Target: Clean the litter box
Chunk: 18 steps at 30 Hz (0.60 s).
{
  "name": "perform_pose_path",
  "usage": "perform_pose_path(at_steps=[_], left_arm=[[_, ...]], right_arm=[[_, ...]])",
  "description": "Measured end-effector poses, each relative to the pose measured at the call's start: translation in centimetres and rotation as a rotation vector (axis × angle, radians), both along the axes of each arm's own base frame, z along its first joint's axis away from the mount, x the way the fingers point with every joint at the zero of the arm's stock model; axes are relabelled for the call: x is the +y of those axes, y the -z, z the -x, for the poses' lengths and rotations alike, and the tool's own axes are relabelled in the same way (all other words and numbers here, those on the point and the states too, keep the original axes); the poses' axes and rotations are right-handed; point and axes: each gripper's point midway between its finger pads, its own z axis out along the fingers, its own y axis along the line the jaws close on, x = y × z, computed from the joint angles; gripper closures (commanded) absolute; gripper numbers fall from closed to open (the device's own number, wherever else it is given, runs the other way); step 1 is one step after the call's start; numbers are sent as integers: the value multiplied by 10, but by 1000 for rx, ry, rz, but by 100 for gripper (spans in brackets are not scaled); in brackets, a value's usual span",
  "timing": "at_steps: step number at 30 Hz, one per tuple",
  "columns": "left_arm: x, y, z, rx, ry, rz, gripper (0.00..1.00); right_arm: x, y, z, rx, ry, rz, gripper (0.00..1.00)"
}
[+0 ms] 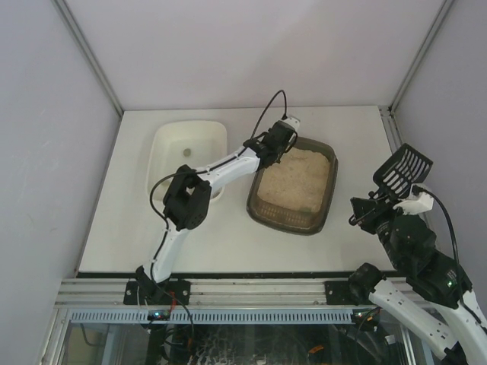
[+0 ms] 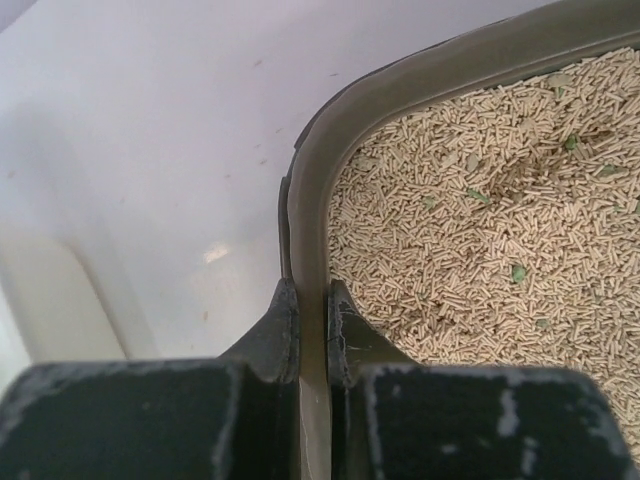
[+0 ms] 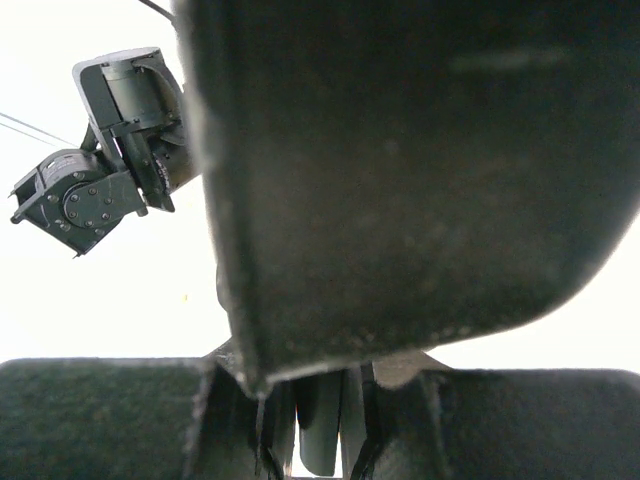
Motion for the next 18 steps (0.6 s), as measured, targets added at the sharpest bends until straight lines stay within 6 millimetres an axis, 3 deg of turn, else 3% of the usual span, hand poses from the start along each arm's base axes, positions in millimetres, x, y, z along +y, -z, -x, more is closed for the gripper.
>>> perform_pose_path(at_steps=[11,18], left_arm=[[-67,-3,23,38,691,-163,100],[-104,-3,69,-11,1202,-185,100]], right_arm=[[-16,1,6,1,60,-8,100],[-28,-2,15,-3,104,-49,100]])
